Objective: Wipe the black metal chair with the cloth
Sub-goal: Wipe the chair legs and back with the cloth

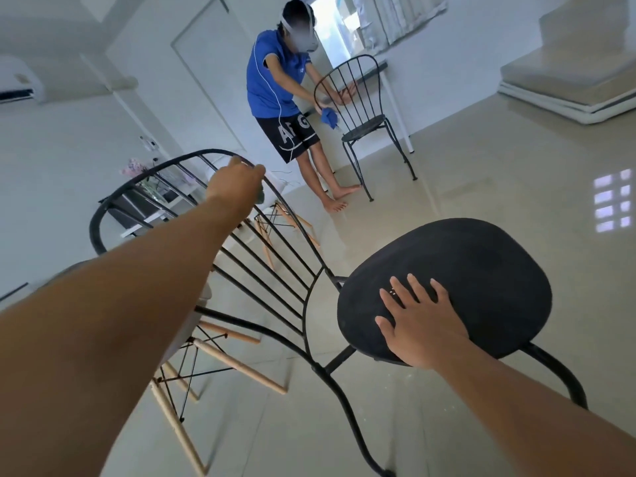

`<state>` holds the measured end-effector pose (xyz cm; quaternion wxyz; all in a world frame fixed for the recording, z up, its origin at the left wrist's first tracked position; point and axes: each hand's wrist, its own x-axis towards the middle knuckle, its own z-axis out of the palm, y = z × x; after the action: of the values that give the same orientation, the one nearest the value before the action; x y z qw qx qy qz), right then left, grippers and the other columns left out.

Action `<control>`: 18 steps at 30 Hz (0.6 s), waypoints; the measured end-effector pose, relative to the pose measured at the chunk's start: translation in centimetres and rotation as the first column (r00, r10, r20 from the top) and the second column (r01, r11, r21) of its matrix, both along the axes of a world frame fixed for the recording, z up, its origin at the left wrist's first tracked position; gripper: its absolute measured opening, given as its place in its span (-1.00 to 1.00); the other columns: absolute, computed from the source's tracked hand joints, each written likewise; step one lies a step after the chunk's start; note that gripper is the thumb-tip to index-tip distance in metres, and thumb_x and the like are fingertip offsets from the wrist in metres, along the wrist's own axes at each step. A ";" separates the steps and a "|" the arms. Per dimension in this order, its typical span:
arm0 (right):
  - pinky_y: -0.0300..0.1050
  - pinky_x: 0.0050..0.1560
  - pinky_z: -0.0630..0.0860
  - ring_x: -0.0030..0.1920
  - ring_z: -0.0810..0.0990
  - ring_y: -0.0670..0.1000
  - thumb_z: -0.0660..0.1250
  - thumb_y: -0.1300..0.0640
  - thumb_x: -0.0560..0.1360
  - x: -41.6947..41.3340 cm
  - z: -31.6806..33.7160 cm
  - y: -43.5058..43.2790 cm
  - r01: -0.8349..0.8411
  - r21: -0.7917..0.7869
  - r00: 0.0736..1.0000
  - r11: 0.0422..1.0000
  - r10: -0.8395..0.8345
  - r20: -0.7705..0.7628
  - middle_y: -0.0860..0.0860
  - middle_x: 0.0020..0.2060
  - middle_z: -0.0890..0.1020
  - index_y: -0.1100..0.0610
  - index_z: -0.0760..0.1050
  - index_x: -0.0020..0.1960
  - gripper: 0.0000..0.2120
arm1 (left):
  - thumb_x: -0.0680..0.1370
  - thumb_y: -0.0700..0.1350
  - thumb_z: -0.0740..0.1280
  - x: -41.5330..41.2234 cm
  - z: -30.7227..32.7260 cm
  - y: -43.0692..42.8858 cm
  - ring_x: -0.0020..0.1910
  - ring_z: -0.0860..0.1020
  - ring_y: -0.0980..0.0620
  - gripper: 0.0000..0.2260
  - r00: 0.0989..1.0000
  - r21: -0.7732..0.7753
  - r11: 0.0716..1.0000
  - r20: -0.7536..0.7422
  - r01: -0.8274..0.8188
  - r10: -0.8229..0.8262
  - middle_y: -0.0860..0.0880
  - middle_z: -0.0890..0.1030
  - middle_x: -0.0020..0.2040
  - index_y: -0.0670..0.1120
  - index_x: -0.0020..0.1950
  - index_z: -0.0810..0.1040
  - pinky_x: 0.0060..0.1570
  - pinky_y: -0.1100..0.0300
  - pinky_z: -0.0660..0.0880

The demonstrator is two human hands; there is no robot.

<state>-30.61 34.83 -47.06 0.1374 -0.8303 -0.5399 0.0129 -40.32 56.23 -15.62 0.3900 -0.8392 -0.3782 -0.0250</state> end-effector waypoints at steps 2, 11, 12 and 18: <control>0.34 0.67 -0.17 0.74 -0.17 0.15 -0.21 -0.30 0.71 0.0 0.2 -0.1 -0.002 -0.008 1.000 1.000 0.002 -0.007 0.00 0.76 -0.10 -0.08 -0.09 0.76 -0.33 | 0.62 -0.17 0.41 0.0 -0.9 0.0 0.13 0.58 -0.22 -0.70 0.999 -0.022 0.999 -0.017 -0.035 0.034 -0.25 0.54 0.17 -0.18 0.34 0.51 0.00 -0.05 0.56; 0.34 0.67 -0.17 0.74 -0.16 0.16 -0.19 -0.30 0.72 0.0 0.2 -0.1 -0.001 -0.010 1.000 1.000 0.001 0.002 0.01 0.76 -0.08 -0.08 -0.06 0.76 -0.34 | 0.55 -0.13 0.48 1.8 -9.3 -2.8 0.06 0.65 -0.14 -0.77 0.997 -0.350 0.936 0.039 -0.044 0.062 -0.17 0.64 0.06 -0.17 0.16 0.59 -0.06 -0.01 0.62; 0.34 0.67 -0.17 0.74 -0.15 0.16 -0.19 -0.30 0.72 0.1 0.1 0.0 -0.002 -0.005 1.000 1.000 0.002 0.001 0.01 0.76 -0.07 -0.07 -0.05 0.76 -0.34 | 0.55 -0.11 0.49 2.0 -10.5 -3.3 -0.02 0.65 -0.10 -0.79 0.992 -0.423 0.906 0.109 -0.017 0.070 -0.15 0.66 0.01 -0.16 0.11 0.59 -0.13 0.05 0.60; 0.33 0.65 -0.12 0.74 -0.08 0.15 -0.26 -0.25 0.66 0.2 0.1 -0.2 -0.009 0.016 0.999 1.000 0.010 -0.034 0.01 0.76 0.02 -0.05 0.04 0.75 -0.30 | 0.56 0.06 0.50 2.7 -16.3 -6.4 -0.20 0.57 0.11 -0.73 0.925 -0.663 0.729 0.362 0.169 0.114 -0.04 0.65 -0.11 -0.15 0.01 0.63 -0.19 0.25 0.50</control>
<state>-30.40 34.64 -46.95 0.1530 -0.8263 -0.5415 0.0232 -37.63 49.86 -31.95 -0.0271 -0.9076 -0.4158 -0.0516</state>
